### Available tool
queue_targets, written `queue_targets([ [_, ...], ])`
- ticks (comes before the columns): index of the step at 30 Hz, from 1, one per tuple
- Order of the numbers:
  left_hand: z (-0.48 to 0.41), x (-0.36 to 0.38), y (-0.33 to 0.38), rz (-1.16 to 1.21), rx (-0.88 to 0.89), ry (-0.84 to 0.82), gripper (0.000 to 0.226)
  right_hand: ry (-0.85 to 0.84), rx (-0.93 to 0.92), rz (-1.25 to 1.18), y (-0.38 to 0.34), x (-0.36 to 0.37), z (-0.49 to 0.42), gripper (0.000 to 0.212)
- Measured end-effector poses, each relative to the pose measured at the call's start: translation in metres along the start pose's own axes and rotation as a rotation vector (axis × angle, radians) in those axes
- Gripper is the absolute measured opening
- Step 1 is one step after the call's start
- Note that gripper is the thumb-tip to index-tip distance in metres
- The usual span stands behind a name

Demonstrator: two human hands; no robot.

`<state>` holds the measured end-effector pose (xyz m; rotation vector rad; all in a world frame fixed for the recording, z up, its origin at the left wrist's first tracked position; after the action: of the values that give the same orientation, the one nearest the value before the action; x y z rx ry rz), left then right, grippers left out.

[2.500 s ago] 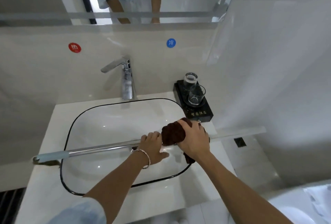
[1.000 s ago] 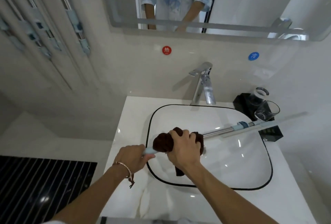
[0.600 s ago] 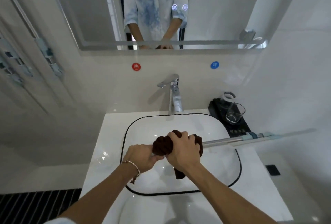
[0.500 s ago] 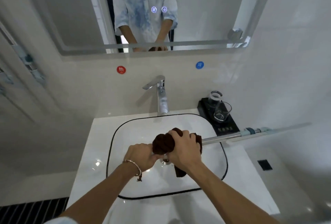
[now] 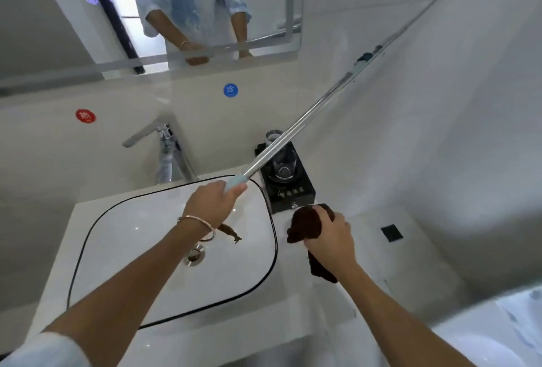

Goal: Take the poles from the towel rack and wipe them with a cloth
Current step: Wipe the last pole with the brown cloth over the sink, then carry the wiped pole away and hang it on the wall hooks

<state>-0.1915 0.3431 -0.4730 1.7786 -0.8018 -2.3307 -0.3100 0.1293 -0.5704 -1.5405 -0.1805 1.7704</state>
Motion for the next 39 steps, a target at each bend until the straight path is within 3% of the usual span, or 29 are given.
queue_targets([
  [3,0.018,0.010,-0.002,-0.075,-0.062,0.024,0.050,-0.322,0.010,0.021,0.035,0.030,-0.012,0.090],
  [5,0.029,0.017,-0.011,-0.118,-0.127,0.003,0.050,-0.623,0.012,0.090,0.054,0.060,-0.007,0.090],
  [7,0.036,0.023,-0.022,-0.166,-0.189,-0.034,0.050,-0.757,0.007,0.146,0.064,0.077,-0.004,0.083],
  [8,0.039,0.026,-0.028,-0.200,-0.215,-0.054,0.050,-0.729,-0.001,0.121,0.062,0.077,-0.006,0.076],
  [10,0.045,0.032,-0.037,-0.271,-0.258,-0.086,0.048,-0.503,-0.113,0.038,0.039,0.058,-0.015,0.053],
  [13,0.056,0.042,-0.049,-0.332,-0.300,-0.120,0.048,-0.044,-0.488,-0.047,-0.026,0.013,-0.016,0.029],
  [15,0.059,0.047,-0.051,-0.370,-0.301,-0.149,0.047,0.078,-0.770,0.008,-0.070,-0.002,-0.007,0.033],
  [17,0.061,0.050,-0.048,-0.410,-0.280,-0.168,0.045,-0.012,-0.949,0.211,-0.101,0.006,0.002,0.047],
  [19,0.062,0.050,-0.045,-0.419,-0.244,-0.173,0.043,-0.165,-0.962,0.434,-0.119,0.023,0.007,0.056],
  [22,0.067,0.047,-0.051,-0.430,-0.182,-0.166,0.045,-0.328,-0.889,0.659,-0.126,0.042,0.000,0.047],
  [26,0.087,0.031,-0.067,-0.380,-0.127,-0.109,0.041,-0.468,-0.872,0.652,-0.151,0.050,0.002,0.029],
  [30,0.103,-0.001,-0.089,-0.282,0.000,0.167,0.037,-0.463,-0.868,0.696,-0.185,0.061,0.011,0.023],
  [33,0.126,-0.029,-0.115,-0.217,-0.028,0.543,0.028,-0.389,-0.847,0.704,-0.224,0.060,0.013,0.023],
  [35,0.147,-0.042,-0.126,-0.044,-0.014,0.580,0.016,-0.344,-0.843,0.703,-0.259,0.060,0.021,0.024],
  [39,0.179,-0.062,-0.167,0.687,-0.202,0.249,0.020,-0.270,-0.936,0.680,-0.348,0.074,0.069,0.027],
])
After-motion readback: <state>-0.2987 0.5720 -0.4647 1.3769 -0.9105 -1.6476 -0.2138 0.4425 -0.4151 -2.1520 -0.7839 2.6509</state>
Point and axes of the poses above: each hand's wrist, its own z-axis away from the middle knuckle, its own x-axis out of the palm, y = z × x, the point moved 3 cm from there along -z, towards the middle knuckle, and after that the axes turned 9 degrees about -y, right-handed, at the moved point
